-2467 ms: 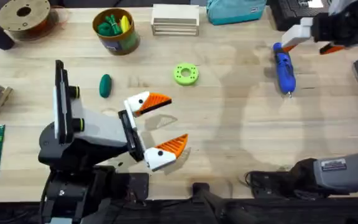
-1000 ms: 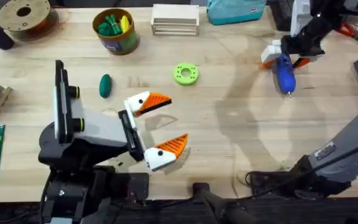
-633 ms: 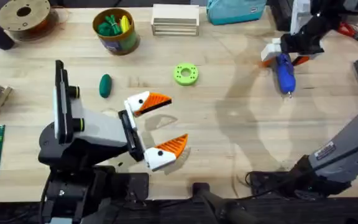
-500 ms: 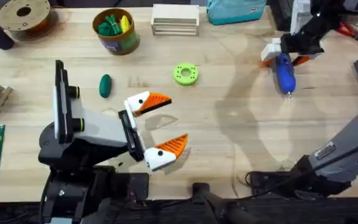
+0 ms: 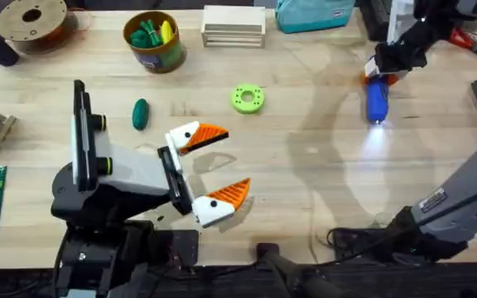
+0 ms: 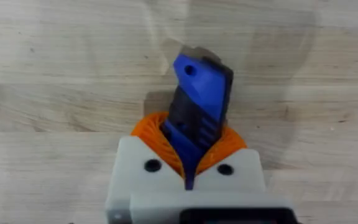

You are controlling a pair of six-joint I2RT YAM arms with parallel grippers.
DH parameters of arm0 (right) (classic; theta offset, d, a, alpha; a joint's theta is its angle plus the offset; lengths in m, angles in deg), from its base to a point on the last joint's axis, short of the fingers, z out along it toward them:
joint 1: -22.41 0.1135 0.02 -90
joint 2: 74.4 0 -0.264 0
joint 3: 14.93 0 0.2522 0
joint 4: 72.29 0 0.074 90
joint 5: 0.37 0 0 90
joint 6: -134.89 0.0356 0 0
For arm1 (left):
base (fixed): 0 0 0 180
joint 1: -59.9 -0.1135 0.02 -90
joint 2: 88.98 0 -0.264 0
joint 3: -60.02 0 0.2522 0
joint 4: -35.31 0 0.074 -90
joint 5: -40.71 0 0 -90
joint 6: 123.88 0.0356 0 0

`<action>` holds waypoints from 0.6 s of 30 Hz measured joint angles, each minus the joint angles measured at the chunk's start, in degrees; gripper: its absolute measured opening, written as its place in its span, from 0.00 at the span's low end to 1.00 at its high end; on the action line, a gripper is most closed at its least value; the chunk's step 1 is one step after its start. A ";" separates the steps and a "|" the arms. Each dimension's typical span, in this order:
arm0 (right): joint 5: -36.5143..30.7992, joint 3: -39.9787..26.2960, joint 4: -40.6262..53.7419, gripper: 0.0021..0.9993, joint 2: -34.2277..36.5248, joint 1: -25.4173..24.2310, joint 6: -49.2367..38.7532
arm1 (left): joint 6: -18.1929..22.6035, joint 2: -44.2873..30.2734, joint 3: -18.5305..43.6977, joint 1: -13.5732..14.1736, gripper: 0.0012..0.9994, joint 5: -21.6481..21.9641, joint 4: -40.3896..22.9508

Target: Pick up the gripper from the table and insert it into the empty holder that is missing its gripper. Then pick up a screw, insert it into the mounting hole, and use the screwdriver to tighten it. Finally, clean up the table by picking up the vegetable and placing it into the bucket.

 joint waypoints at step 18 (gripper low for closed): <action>4.73 0.11 5.75 0.01 -2.73 0.11 5.09 | 0.00 0.00 0.00 0.00 0.99 0.00 0.00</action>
